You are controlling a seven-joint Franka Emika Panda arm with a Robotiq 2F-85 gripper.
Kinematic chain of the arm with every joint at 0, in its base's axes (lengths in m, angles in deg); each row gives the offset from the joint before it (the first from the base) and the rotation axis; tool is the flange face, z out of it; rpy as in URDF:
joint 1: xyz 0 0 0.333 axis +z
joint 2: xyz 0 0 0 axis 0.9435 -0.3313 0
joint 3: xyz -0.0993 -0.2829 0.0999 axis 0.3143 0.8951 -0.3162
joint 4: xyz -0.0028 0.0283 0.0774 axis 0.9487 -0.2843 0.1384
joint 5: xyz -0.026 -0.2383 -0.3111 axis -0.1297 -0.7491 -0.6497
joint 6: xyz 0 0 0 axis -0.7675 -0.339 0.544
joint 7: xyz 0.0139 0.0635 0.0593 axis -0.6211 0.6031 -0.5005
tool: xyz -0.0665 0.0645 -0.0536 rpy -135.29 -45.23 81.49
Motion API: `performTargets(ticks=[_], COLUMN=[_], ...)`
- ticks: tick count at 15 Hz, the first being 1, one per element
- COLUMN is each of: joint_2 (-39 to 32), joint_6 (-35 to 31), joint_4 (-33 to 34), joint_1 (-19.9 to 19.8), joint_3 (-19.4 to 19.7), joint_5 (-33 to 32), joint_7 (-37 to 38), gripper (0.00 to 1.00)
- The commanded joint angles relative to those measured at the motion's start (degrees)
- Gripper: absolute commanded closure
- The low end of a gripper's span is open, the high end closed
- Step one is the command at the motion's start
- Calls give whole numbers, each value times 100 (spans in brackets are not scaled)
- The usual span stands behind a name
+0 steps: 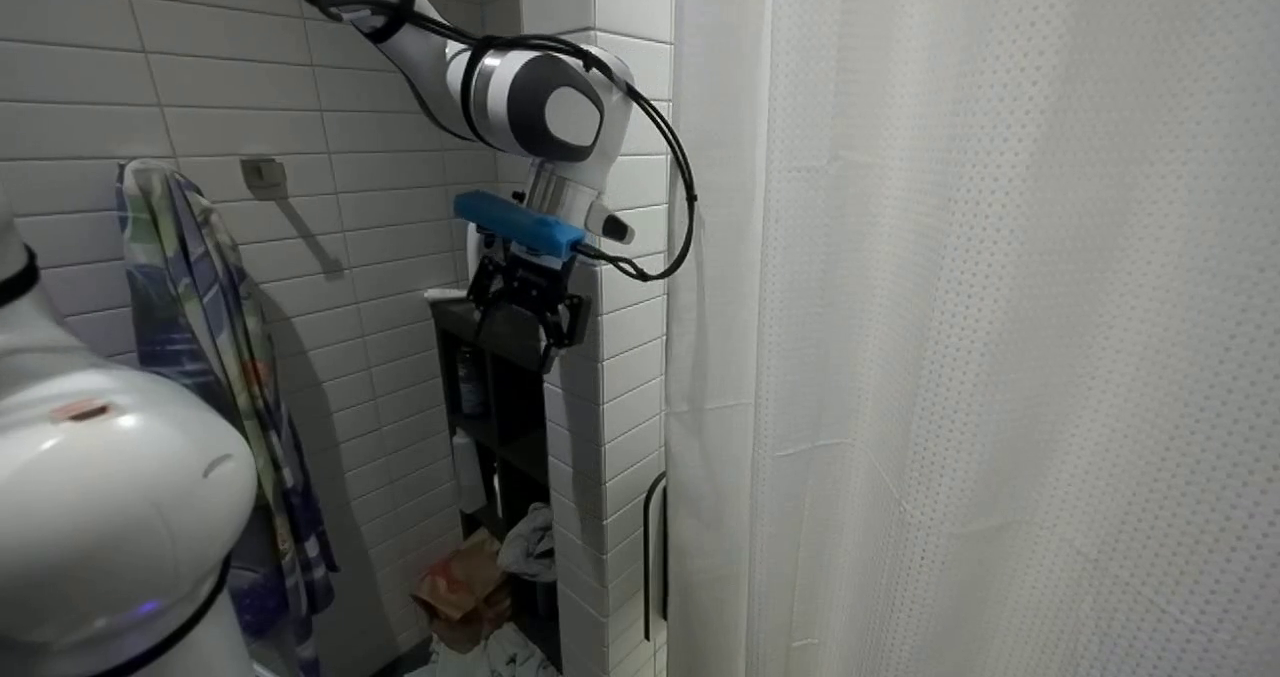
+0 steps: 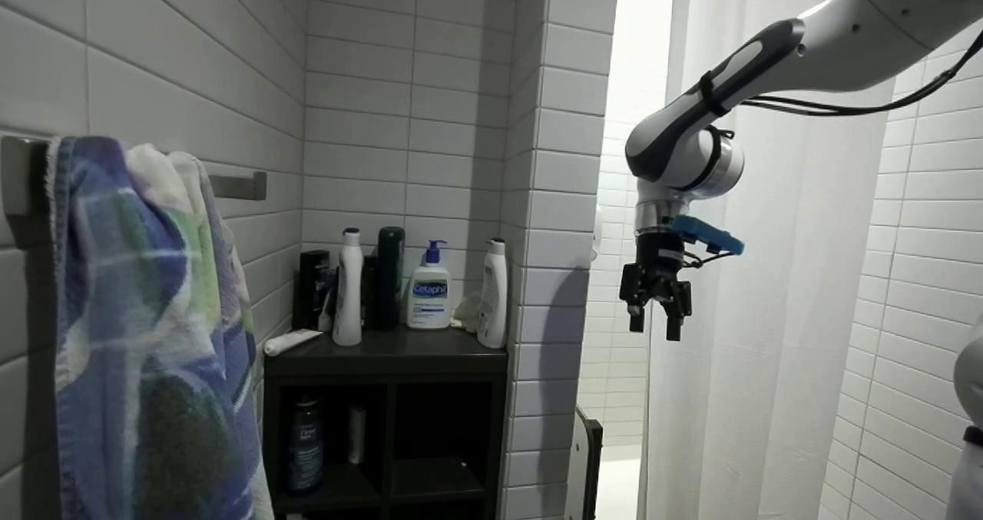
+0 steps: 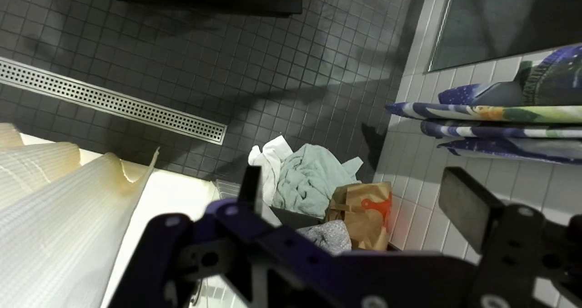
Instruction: Move the white Nivea bottle on the left to the right
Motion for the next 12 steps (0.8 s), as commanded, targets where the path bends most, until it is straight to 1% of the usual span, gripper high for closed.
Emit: performTargets(ticks=[1,3,6,12], joint_2=[508,732,1029,1238], joint_6=[-85,-286,-789,-1554], joint_4=[-309,-464,-700,-1024], joint_1=[141,257,443,861], joint_3=[-226,-346,-469,-673], joint_5=[97,156,330,464], joint_7=[-68,-92,-162,-214], gripper=[0,0,0,0])
